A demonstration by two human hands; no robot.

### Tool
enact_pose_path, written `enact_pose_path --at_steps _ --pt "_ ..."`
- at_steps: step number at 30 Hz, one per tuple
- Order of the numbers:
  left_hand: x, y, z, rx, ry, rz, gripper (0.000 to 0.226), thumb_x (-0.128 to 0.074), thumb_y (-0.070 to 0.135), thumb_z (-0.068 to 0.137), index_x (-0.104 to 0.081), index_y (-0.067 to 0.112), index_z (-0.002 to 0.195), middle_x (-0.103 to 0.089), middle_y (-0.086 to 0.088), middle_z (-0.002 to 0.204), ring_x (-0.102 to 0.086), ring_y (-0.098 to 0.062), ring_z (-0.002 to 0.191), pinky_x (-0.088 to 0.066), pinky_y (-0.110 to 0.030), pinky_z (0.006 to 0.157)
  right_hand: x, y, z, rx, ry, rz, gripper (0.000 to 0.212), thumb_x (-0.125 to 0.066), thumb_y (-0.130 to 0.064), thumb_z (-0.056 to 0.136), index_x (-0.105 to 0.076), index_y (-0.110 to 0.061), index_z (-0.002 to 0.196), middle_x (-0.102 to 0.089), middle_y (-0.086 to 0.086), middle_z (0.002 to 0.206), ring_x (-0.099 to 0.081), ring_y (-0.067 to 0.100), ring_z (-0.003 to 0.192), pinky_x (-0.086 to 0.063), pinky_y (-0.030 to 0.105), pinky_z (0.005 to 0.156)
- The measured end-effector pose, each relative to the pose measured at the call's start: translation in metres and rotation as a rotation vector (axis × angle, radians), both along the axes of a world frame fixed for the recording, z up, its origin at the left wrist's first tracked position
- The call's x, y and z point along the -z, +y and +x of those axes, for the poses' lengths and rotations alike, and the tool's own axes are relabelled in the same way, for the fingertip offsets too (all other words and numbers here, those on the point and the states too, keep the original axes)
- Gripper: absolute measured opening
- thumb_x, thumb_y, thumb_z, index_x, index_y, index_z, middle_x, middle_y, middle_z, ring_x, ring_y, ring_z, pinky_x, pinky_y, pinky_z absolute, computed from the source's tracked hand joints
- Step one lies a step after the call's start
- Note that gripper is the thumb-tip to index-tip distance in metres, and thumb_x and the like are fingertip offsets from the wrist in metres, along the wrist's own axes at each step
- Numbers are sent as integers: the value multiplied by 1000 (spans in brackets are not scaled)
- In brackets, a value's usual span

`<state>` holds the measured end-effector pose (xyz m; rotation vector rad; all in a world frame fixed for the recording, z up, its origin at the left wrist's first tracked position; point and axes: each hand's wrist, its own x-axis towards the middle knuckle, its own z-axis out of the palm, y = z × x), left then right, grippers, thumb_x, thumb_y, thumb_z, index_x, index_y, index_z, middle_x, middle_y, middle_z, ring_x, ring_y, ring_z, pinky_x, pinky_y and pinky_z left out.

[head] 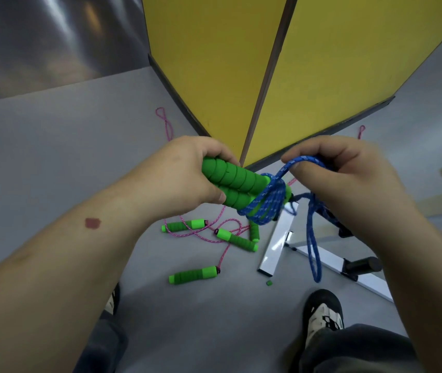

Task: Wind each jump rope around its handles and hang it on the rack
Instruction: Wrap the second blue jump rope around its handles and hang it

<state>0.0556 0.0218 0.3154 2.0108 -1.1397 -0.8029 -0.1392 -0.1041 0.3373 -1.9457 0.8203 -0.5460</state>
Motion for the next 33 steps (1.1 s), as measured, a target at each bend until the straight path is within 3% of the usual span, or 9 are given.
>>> enact_pose_path --at_steps 3,10,14,18,21,24,26,29,33 --pt "-4 3 3 110 156 22 47 -90 0 69 -77 38 94 -75 10 80 -70 -8 72 -57 -27 61 5 -5 0 41 -24 -19 18 -70 -17 92 -79 -31 88 -56 12 65 -42 15 57 -36 19 49" --pt "-9 11 12 332 590 1 47 -82 -4 63 -80 28 98 -78 -8 93 -74 -19 79 -58 -28 69 9 -5 2 2 -63 185 9 -73 -20 90 -80 -24 94 -60 -14 57 -49 4 53 -41 15 54" --pt "-9 14 17 332 739 -100 46 -86 5 58 -80 26 99 -73 -11 97 -64 -30 85 -49 -37 74 12 -10 3 -68 -62 488 12 -69 -11 89 -80 -17 88 -77 3 81 -69 12 68 -58 24 66" --pt "-11 15 20 198 807 -187 44 -77 -5 63 -81 31 88 -75 0 91 -70 -18 76 -54 -28 60 12 -9 0 -169 -49 431 31 -53 18 91 -64 -9 78 -70 -6 58 -66 2 54 -53 17 54" --pt "-14 15 20 119 900 -220 44 -77 -6 62 -78 27 92 -74 -3 93 -70 -20 76 -50 -28 57 11 -3 -1 -81 -10 306 39 -46 17 95 -56 -15 76 -60 -18 46 -58 -5 45 -47 18 57" --pt "-14 11 17 4 1008 -272 41 -71 -3 69 -69 21 102 -73 -3 92 -70 -20 75 -47 -28 55 19 2 7 -68 -3 310 32 -53 -7 98 -60 -18 69 -57 -3 59 -47 14 52 -40 35 60" --pt "-15 7 14 -84 1060 -313 46 -73 -3 70 -64 20 109 -73 -4 92 -70 -20 74 -46 -28 55 22 7 11 -64 11 344 25 -48 -18 104 -66 -14 87 -60 1 76 -45 17 59 -40 34 58" --pt "-14 3 14 -283 1074 -363 55 -79 0 67 -59 23 114 -74 -8 93 -69 -23 73 -46 -27 57 23 12 14 -116 65 305 28 -42 -9 103 -69 -18 100 -62 1 84 -49 17 62 -45 33 60" --pt "-12 0 13 -478 976 -396 38 -74 -2 83 -61 25 107 -73 -7 94 -68 -23 72 -46 -26 57 22 11 13 -159 211 290 37 -38 1 96 -70 -17 96 -66 4 86 -60 21 65 -55 40 68"
